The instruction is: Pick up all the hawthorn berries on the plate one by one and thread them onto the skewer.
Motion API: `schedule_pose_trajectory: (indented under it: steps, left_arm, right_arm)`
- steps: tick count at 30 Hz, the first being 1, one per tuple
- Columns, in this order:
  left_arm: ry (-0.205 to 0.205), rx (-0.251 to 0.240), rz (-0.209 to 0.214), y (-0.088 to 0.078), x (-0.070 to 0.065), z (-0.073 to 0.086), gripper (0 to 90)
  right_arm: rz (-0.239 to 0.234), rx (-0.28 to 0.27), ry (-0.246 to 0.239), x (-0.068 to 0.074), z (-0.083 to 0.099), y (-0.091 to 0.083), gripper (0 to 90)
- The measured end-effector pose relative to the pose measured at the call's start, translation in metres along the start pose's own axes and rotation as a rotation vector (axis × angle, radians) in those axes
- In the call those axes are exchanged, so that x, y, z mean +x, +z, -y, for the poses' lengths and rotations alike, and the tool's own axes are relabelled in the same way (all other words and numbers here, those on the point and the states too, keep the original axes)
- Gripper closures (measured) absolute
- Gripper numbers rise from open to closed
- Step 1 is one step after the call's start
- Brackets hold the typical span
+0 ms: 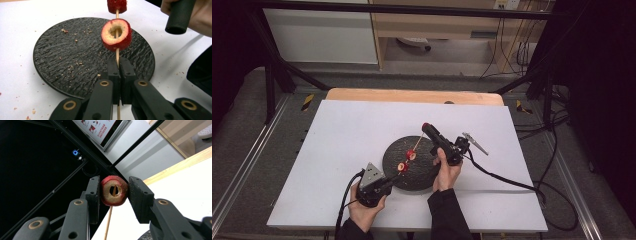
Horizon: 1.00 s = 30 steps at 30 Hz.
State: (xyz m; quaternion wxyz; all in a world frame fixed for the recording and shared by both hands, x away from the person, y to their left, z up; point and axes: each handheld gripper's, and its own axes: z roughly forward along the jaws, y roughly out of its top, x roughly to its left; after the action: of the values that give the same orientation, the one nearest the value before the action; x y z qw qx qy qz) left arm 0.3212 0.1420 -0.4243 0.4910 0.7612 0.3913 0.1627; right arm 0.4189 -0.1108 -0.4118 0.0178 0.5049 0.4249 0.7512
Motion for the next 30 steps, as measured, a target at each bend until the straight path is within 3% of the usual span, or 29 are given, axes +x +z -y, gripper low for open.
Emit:
schedule_pose_trajectory:
  steps: [8, 30]
  left_arm:
    - [-0.020, -0.013, -0.011, 0.006, -0.004, -0.004, 88.0]
    - [-0.010, -0.023, -0.002, 0.016, -0.004, -0.017, 88.0]
  right_arm:
    - [-0.003, 0.008, 0.008, 0.000, 0.003, 0.000, 63.2]
    - [-0.010, 0.050, -0.027, 0.004, 0.013, -0.009, 63.3]
